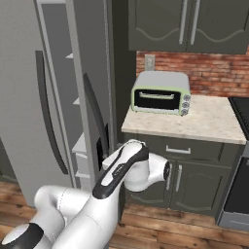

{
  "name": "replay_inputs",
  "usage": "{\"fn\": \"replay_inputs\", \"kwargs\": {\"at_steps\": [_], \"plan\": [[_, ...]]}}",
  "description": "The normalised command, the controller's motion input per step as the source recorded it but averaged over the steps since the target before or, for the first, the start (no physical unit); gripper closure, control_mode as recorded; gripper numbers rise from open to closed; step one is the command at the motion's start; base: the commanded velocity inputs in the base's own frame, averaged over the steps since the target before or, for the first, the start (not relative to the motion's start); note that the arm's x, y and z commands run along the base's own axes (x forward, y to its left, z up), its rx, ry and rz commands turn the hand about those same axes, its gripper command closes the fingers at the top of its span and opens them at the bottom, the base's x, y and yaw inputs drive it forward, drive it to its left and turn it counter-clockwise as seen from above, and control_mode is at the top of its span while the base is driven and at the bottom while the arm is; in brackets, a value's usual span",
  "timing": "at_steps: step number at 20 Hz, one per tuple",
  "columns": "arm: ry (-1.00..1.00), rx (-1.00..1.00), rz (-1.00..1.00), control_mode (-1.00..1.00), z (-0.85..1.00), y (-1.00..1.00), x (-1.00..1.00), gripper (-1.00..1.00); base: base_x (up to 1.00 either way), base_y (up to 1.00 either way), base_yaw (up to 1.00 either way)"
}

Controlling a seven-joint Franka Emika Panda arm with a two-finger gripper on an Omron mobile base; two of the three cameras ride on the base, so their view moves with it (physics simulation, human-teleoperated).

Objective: Take the bottled waters from the counter and place them in the freezer to freeze. Close the freezer door after placing the bottles.

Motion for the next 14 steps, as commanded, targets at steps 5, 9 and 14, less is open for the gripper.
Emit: {"fn": "replay_inputs", "kwargs": {"at_steps": [5, 9, 14], "plan": [[0.05, -0.03, 0.0, -1.0, 0.0, 0.16, 0.39, -1.0, 0.0, 0.0, 0.0], [0.15, -0.08, 0.0, -1.0, 0.0, 0.26, 0.44, -1.0, 0.0, 0.0, 0.0], [0.03, 0.0, 0.02, -1.0, 0.0, 0.01, -0.18, -1.0, 0.0, 0.0, 0.0]]}}
